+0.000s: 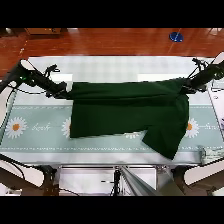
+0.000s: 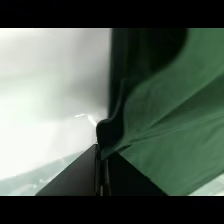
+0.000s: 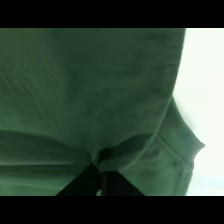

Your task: Fold the shirts.

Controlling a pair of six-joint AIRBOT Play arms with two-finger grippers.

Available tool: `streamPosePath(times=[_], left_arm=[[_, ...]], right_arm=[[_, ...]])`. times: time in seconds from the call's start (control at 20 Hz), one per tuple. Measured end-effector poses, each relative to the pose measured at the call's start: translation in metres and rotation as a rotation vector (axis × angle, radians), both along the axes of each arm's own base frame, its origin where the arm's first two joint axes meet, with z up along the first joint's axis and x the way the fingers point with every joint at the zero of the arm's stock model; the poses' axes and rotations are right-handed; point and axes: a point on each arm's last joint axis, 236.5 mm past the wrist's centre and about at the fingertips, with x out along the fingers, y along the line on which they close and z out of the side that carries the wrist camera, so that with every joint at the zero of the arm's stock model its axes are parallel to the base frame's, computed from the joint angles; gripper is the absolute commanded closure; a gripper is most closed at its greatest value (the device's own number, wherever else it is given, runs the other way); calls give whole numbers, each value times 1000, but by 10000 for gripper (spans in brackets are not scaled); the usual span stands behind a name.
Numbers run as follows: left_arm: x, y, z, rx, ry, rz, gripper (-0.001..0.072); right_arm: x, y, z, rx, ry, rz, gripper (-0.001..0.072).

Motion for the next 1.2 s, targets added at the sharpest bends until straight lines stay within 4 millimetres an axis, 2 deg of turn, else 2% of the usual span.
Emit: streamPosePath(times=[0.05, 0.15, 0.25, 0.35, 0.45, 0.5, 0.55, 0.6, 0.8, 0.9, 1.0, 1.2], left_arm=[[0, 1, -3, 7, 1, 2, 299], [2, 0, 0, -6, 2, 1, 292], [1, 4, 18, -36, -6, -16, 292], [0, 22, 40, -38, -31, -7, 292], [-11, 36, 65, -51, -52, 2, 292], [-23, 42, 72, -54, -49, 0, 234], [-36, 46, 77, -61, -52, 4, 121], [-53, 48, 78, -67, -45, 8, 96], [-127, 41, 56, -117, 21, 35, 96], [-159, 30, 42, -159, 68, 38, 96], [-180, 19, 28, -193, 98, 48, 96], [-191, -1, 9, -206, 97, 50, 96]], right_arm=[[0, -2, -2, -8, -2, -3, 469], [1, -6, 1, -18, -13, -2, 273], [1, -8, 17, -15, -34, 32, 215], [-10, -18, 42, -21, -40, 40, 215], [-27, -28, 67, -21, -49, 24, 215], [-39, -32, 76, -14, -54, 11, 216], [-51, -36, 81, -10, -59, -4, 217], [-66, -40, 85, 2, -62, -29, 216], [-126, -44, 70, 109, -47, -147, 218], [-145, -40, 60, 166, -61, -210, 218], [-156, -32, 53, 212, -81, -248, 219], [-163, -23, 45, 254, -110, -278, 220]])
